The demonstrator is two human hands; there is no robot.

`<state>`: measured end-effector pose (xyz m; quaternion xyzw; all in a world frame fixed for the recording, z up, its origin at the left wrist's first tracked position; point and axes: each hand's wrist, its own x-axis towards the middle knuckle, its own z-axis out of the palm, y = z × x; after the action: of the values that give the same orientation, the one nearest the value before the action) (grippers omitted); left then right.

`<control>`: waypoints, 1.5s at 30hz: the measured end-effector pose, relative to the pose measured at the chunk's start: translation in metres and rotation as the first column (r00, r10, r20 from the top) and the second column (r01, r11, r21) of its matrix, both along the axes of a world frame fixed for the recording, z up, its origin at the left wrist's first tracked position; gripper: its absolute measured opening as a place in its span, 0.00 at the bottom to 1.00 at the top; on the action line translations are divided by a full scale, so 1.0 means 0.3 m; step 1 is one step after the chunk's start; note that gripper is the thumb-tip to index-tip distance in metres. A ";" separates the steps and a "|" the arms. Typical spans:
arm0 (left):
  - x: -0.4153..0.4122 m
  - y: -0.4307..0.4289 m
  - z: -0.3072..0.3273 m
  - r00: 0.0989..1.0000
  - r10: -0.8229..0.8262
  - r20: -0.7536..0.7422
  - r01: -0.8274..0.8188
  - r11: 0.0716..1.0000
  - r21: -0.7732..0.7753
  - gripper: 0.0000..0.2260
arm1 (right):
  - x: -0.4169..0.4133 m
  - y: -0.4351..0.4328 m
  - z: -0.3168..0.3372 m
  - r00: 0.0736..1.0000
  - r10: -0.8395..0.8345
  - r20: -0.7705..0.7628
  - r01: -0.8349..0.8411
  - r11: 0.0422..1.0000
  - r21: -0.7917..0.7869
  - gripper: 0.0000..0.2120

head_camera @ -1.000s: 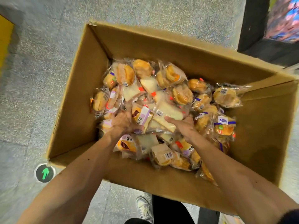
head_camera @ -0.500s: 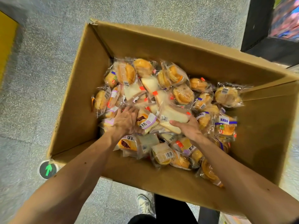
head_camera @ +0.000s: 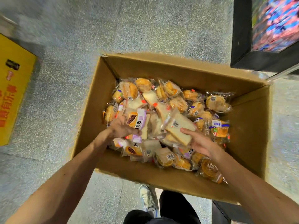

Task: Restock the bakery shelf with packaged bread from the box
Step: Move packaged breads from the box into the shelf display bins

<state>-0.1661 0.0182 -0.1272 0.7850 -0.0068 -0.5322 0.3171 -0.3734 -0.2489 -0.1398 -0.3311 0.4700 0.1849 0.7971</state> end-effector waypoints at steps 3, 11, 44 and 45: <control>0.018 -0.056 0.122 0.996 0.047 -0.070 -0.052 0.997 -0.065 0.37 | 0.006 0.007 0.075 0.998 -0.056 0.011 0.055 0.997 0.048 0.23; 0.002 -0.072 0.384 0.896 0.176 -0.409 -0.323 0.888 -0.326 0.05 | 0.017 0.068 0.346 0.981 -0.092 0.172 0.102 0.994 -0.050 0.30; -1.552 -0.410 1.027 0.391 -0.895 -0.217 0.594 0.425 -0.683 0.15 | -1.629 0.788 1.102 0.297 -0.772 0.562 0.849 -0.056 -0.526 0.18; -1.632 -0.408 1.029 0.361 -0.905 -0.226 0.598 0.411 -0.688 0.13 | -1.704 0.807 1.109 0.282 -0.776 0.565 0.846 -0.076 -0.527 0.16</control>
<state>-0.6558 -0.1041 0.1815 0.3719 -0.4220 -0.8032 0.1961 -0.8846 -0.0067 0.1930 -0.2903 0.5622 -0.5647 0.5298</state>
